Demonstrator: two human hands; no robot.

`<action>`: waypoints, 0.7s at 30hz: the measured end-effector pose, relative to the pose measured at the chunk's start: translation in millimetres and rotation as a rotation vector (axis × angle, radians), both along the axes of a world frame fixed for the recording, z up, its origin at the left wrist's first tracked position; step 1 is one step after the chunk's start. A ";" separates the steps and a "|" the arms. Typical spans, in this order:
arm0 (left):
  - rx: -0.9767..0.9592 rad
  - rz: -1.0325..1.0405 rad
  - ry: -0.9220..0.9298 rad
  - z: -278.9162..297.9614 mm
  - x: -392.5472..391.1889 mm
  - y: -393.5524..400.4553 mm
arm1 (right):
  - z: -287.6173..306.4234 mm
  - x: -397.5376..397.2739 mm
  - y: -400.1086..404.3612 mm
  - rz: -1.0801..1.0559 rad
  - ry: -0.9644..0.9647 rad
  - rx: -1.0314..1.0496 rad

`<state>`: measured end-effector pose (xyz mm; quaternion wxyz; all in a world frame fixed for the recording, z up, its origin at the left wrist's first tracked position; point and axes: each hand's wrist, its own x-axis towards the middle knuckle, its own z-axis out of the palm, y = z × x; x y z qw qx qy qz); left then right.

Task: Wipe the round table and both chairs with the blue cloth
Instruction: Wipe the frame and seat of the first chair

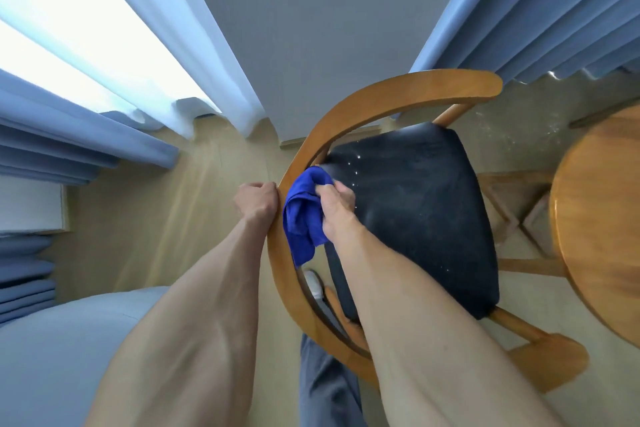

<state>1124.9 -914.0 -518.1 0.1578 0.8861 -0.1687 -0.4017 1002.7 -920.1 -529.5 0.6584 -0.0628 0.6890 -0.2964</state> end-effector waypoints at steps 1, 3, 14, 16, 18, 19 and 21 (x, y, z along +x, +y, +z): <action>0.017 -0.013 -0.023 -1.0 0.5 -7.8 | -0.7 2.5 -8.2 -0.043 0.009 -0.006; 0.023 -0.056 -0.054 -4.8 0.4 -24.5 | -0.6 6.2 -28.9 -0.143 0.022 -0.016; 0.069 -0.407 -0.346 -11.2 -25.9 -79.7 | -1.7 -88.2 -138.3 -0.544 0.175 -0.032; 0.048 -0.402 -0.416 -12.2 -42.2 -89.3 | -5.5 -118.6 -155.2 -0.573 0.228 -0.018; -0.008 -0.324 -0.428 -15.5 -68.6 -101.4 | -11.3 -151.6 -170.9 -0.614 0.265 -0.015; -0.047 -0.269 -0.436 -17.8 -84.1 -107.8 | -15.1 -168.4 -177.3 -0.642 0.276 -0.016; -0.112 -0.167 -0.470 -24.6 -116.7 -117.4 | -19.8 -199.6 -185.1 -0.702 0.312 -0.018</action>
